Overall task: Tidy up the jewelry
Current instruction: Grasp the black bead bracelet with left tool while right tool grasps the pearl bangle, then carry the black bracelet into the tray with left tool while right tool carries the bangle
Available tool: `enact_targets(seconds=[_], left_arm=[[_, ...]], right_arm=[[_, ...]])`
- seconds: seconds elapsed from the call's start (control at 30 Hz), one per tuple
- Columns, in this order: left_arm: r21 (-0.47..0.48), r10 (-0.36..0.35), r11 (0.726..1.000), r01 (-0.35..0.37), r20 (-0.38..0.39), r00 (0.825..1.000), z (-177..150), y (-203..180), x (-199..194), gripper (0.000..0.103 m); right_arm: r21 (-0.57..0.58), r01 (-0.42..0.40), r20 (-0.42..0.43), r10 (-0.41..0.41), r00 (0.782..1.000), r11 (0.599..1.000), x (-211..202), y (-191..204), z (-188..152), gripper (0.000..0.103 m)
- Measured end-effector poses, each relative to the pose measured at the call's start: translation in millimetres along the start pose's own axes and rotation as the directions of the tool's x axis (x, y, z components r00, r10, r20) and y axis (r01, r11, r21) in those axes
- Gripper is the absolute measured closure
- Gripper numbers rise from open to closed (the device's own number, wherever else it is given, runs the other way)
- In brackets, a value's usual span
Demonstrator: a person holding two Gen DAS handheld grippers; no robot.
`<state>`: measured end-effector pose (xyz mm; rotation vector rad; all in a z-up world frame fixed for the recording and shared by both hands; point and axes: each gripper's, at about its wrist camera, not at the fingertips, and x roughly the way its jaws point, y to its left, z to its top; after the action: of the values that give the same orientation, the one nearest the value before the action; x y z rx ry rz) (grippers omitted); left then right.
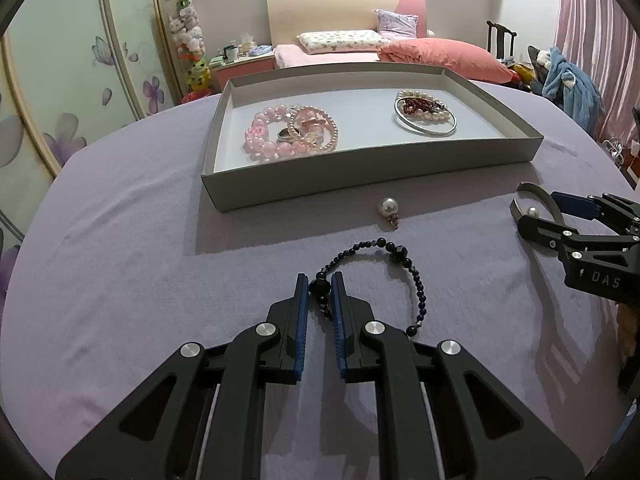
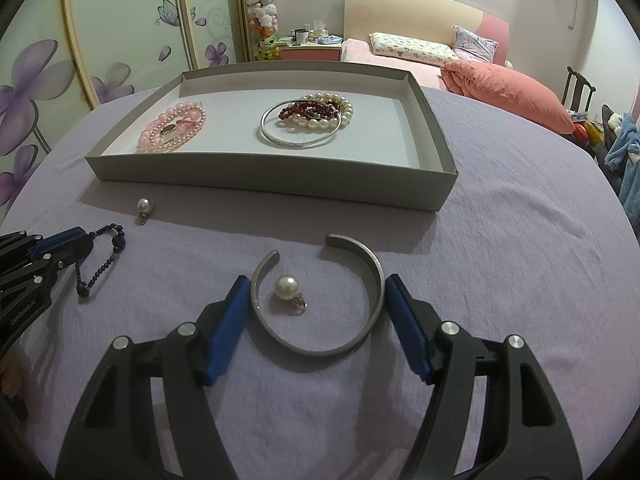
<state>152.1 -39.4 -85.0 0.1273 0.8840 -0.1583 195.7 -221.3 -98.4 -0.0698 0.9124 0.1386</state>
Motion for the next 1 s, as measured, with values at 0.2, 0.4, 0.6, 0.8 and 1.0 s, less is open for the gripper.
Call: enact_targets(seconds=[0.2, 0.4, 0.6, 0.8, 1.0], left_arm=[[-0.001, -0.001, 1.0, 0.001, 0.0, 1.0, 0.9, -0.2, 0.7, 0.09], [-0.003, -0.002, 1.0, 0.002, 0.0, 1.0, 0.7, -0.1, 0.6, 0.09], [-0.02, -0.031, 0.999, 0.031, 0.011, 0.999, 2.1, 3.5, -0.9, 0.091], [-0.072, -0.076, 0.994, 0.086, 0.128, 0.989, 5.0, 13.0, -23.8, 0.091], [-0.087, -0.086, 0.99, 0.109, 0.235, 0.968, 6.7, 11.8, -48.0, 0.091]], right_arm=[[0.001, 0.0, -0.001, 0.0, 1.0, 1.0, 0.1, -0.2, -0.1, 0.035], [-0.001, 0.0, 0.0, 0.0, 1.0, 1.0, 0.2, -0.1, -0.8, 0.035], [0.041, -0.007, 0.022, 0.006, 1.0, 0.999, -0.5, -1.6, 0.2, 0.038], [0.133, -0.056, 0.154, 0.036, 0.987, 0.99, -25.5, -8.3, 4.7, 0.038], [0.128, -0.102, 0.247, 0.068, 0.967, 0.987, -50.1, 7.1, 1.3, 0.038]])
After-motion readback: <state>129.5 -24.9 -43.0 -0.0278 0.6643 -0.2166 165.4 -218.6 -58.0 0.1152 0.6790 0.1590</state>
